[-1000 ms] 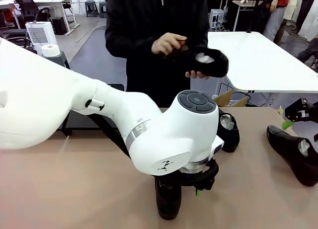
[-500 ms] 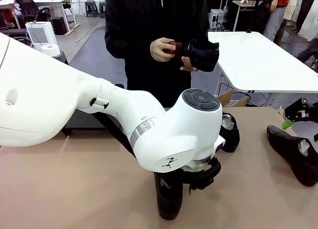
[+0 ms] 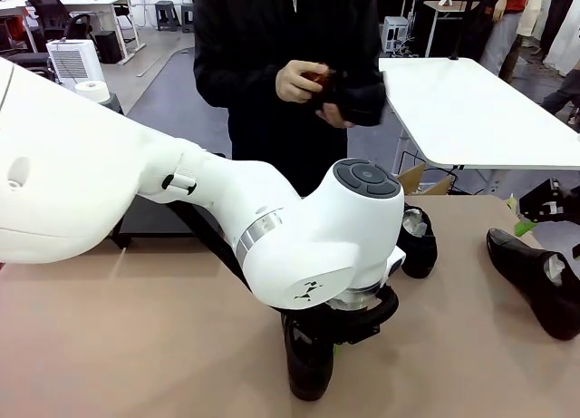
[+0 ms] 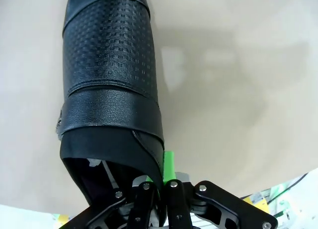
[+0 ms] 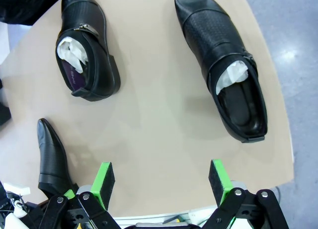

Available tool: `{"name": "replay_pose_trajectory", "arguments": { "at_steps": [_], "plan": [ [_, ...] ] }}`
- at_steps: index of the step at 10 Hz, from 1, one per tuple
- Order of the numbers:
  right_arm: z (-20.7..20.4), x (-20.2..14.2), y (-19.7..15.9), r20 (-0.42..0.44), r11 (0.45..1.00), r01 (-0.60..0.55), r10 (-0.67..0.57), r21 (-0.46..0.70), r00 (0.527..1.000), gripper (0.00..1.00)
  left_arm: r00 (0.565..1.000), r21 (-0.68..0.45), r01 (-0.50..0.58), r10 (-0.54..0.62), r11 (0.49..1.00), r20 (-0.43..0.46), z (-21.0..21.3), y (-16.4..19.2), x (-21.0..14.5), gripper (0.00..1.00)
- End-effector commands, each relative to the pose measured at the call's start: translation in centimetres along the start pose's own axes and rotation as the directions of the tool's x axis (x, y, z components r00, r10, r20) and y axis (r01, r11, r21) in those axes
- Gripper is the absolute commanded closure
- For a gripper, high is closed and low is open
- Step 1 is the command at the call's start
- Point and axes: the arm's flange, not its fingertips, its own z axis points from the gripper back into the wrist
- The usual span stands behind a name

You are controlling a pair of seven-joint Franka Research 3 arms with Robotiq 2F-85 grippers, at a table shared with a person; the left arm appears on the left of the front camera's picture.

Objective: Organize the shoes by placing them on the stand.
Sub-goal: Place the Shoe from the middle of the table onto the Shoes Stand.

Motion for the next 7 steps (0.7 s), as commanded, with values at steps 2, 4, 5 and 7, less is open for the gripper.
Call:
{"name": "replay_pose_trajectory", "arguments": {
  "at_steps": [2, 4, 5, 7],
  "plan": [
    [-0.1, 0.0, 0.0, -0.001, 1.0, -0.004, 0.004, 0.004, 1.0, 0.0, 0.997, -0.157, 0.017, -0.028, 0.987, -0.067, 2.3, 0.7, -0.7, 1.0],
    [-0.1, 0.0, 0.0, -0.001, 1.0, -0.004, 0.004, 0.004, 1.0, 0.0, 0.999, -0.253, -0.012, 0.023, 0.967, 0.039, 9.4, 5.8, -2.7, 1.0],
    [-0.1, 0.0, 0.0, -0.001, 1.0, -0.004, 0.004, 0.004, 1.0, 0.0, 0.996, -0.227, -0.025, 0.045, 0.973, 0.079, 11.6, 8.8, -3.1, 1.0],
    [-0.1, 0.0, 0.0, -0.001, 1.0, -0.004, 0.004, 0.004, 1.0, 0.0, 0.99, -0.125, 0.036, -0.018, 0.991, 0.141, 13.5, 14.5, -2.7, 1.0]
  ]
}}
